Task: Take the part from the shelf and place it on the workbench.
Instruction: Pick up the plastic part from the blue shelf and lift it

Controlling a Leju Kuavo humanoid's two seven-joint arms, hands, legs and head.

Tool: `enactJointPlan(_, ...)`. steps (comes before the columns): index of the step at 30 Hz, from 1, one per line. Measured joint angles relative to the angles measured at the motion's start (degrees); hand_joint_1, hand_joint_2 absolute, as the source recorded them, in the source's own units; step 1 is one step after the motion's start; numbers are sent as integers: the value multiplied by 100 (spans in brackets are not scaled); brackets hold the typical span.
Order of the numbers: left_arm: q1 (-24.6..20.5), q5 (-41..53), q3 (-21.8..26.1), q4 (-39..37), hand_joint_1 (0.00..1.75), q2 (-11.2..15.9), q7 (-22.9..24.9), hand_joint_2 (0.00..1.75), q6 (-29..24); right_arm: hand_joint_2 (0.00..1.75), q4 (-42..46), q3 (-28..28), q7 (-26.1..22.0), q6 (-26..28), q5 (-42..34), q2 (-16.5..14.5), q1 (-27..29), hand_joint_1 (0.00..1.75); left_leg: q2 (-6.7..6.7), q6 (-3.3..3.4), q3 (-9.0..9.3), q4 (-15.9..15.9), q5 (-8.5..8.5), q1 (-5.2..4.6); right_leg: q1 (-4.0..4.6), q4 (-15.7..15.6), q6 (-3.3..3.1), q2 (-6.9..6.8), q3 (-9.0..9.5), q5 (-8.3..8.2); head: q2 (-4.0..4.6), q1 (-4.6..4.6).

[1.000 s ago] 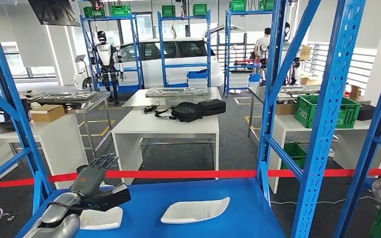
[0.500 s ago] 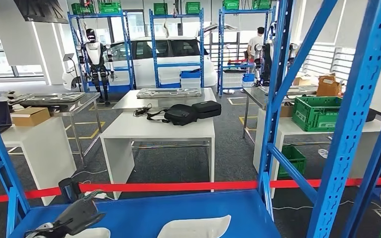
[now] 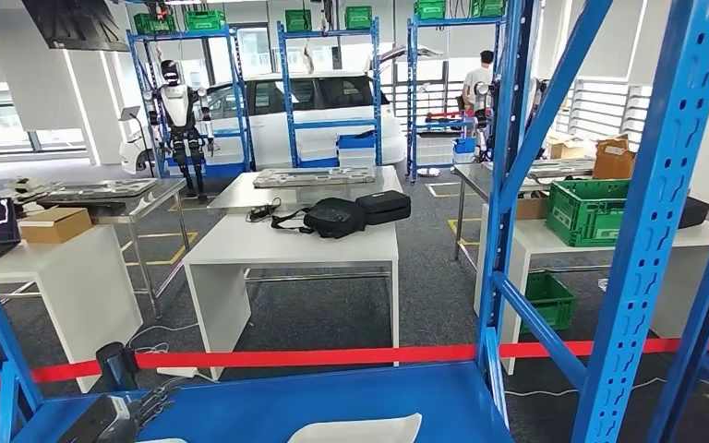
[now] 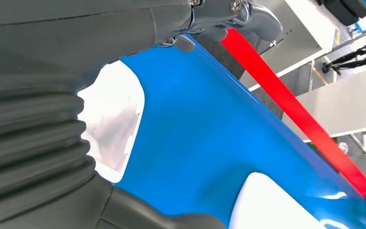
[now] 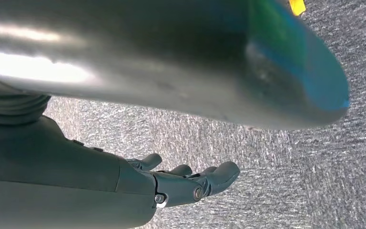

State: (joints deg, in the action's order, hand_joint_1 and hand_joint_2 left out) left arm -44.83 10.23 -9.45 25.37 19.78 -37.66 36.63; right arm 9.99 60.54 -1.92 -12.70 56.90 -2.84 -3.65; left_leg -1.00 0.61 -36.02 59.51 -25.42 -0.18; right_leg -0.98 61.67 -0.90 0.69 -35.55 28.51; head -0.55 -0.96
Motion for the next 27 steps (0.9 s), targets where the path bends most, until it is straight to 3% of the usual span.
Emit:
enactJointPlan(3,17,96,-1,33,0,29,-33,175,-5,0,0,-1,6,-3,1,0,-3,0,1,-17,41,-47,9,-6,2,-1,-41,1,16,15,0,1)
enactJointPlan(8,20,297,-33,50,0,18,-57,175,-89,0,0,1,21,1,-10,0,-18,0,2,-211,74,-100,28,-2,6,-1,-81,0,20,25,0,2)
enactJointPlan(12,16,498,-83,50,0,-10,-63,175,-168,0,0,1,33,5,-24,3,-25,0,3,-263,75,-103,26,-2,5,-5,-84,1,24,26,0,2)
enactJointPlan(27,-144,989,-476,-38,0,-136,-114,175,-24,0,0,7,124,20,-105,6,-35,0,3,-265,77,-102,23,-4,3,-78,-58,1,70,9,0,0)
